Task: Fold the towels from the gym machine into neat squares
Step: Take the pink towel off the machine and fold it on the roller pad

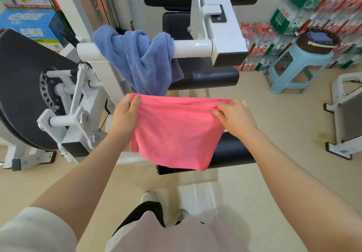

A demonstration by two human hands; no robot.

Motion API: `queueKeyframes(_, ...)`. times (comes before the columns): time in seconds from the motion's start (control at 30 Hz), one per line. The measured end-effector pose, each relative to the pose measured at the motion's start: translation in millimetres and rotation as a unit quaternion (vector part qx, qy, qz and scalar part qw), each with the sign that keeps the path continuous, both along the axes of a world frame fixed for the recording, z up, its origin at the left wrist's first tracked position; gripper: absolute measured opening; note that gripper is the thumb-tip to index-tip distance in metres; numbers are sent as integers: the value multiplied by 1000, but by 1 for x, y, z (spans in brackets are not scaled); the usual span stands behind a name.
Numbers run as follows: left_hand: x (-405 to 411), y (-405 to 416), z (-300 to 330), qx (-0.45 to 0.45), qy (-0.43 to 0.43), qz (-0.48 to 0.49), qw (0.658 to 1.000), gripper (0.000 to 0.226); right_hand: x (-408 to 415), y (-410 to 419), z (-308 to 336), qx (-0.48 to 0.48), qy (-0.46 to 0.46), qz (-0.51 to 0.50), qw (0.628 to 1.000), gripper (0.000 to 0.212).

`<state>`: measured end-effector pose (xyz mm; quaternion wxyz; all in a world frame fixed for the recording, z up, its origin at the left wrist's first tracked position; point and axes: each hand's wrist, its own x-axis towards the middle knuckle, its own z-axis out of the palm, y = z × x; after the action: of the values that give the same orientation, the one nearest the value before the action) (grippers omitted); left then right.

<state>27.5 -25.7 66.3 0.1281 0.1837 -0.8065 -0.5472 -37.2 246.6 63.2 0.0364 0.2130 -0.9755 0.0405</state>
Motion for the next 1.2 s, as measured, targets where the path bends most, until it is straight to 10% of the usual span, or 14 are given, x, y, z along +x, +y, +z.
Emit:
queueKeyframes(0.4,-34,-21,4,149,-31,9,988,31,-17,-15,12,-91,3,-88,992,20)
queueKeyframes(0.6,-48,-19,1,114,-39,4,993,38,-32,-17,5,39,4,-99,994,29)
queueKeyframes(0.87,-67,-27,6,214,-66,44,974,32,-64,-37,9,-269,-69,-164,946,21)
queueKeyframes(1.07,-65,-17,16,162,13,-2,987,38,-73,-32,22,-226,99,-173,953,24)
queueKeyframes(1.2,-51,-18,2,93,-22,-80,992,28,-54,-16,2,-135,35,-177,974,22)
